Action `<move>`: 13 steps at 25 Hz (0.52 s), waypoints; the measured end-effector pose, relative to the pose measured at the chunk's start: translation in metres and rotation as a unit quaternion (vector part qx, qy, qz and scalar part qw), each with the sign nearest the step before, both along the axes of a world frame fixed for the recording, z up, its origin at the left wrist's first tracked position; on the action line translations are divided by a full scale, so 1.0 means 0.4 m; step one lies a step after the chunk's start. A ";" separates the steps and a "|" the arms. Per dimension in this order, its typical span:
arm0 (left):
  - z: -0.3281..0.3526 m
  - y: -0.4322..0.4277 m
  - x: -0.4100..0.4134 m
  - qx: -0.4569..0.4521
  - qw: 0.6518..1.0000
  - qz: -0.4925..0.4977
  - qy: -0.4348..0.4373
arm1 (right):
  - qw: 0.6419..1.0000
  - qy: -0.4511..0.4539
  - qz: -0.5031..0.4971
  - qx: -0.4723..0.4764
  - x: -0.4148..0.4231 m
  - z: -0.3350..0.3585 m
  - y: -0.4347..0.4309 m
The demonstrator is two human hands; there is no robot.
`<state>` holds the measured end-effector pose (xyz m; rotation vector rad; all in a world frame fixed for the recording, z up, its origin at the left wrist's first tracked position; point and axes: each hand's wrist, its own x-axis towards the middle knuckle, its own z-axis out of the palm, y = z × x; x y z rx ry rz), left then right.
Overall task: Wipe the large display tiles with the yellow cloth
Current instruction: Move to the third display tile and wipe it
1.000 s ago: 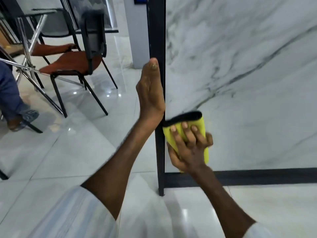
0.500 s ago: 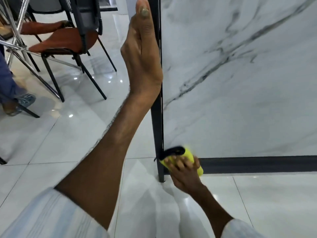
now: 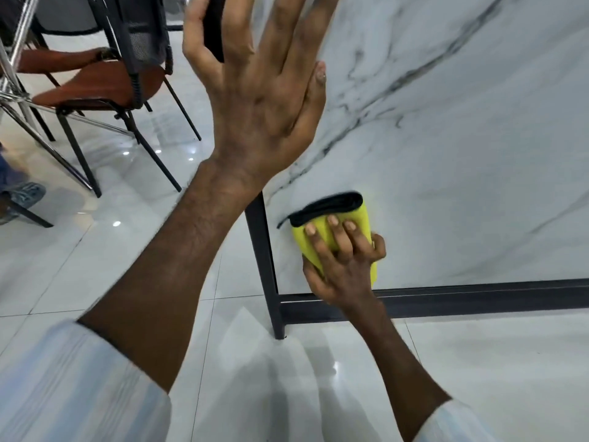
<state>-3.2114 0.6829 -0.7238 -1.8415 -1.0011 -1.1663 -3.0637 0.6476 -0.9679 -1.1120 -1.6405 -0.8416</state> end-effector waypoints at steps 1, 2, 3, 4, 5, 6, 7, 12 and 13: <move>-0.007 0.017 0.003 0.017 1.000 0.013 0.011 | 1.000 0.004 -0.027 0.000 0.018 -0.056 0.000; -0.017 0.024 0.001 0.041 0.998 0.041 0.013 | 0.999 -0.003 -0.047 -0.027 0.032 -0.126 -0.011; -0.023 0.034 0.002 0.062 0.997 0.042 0.019 | 0.996 -0.015 -0.073 -0.053 0.048 -0.190 -0.026; -0.025 0.040 0.001 0.071 0.995 0.065 0.020 | 0.993 -0.019 -0.084 -0.085 0.063 -0.246 -0.041; -0.028 0.048 -0.003 0.066 0.995 0.066 0.021 | 0.991 -0.022 -0.089 -0.101 0.073 -0.282 -0.051; -0.029 0.049 -0.008 0.057 0.995 0.074 0.018 | 0.990 -0.015 -0.085 -0.108 0.081 -0.281 -0.052; -0.023 0.049 -0.011 0.040 0.997 0.066 0.025 | 0.992 0.004 -0.066 -0.108 0.082 -0.259 -0.049; -0.004 -0.005 0.011 0.069 0.991 0.110 0.027 | 0.996 0.086 -0.028 0.016 0.058 0.098 0.008; -0.002 -0.012 0.014 0.072 0.991 0.113 0.029 | 0.994 0.096 -0.035 0.038 0.059 0.147 0.020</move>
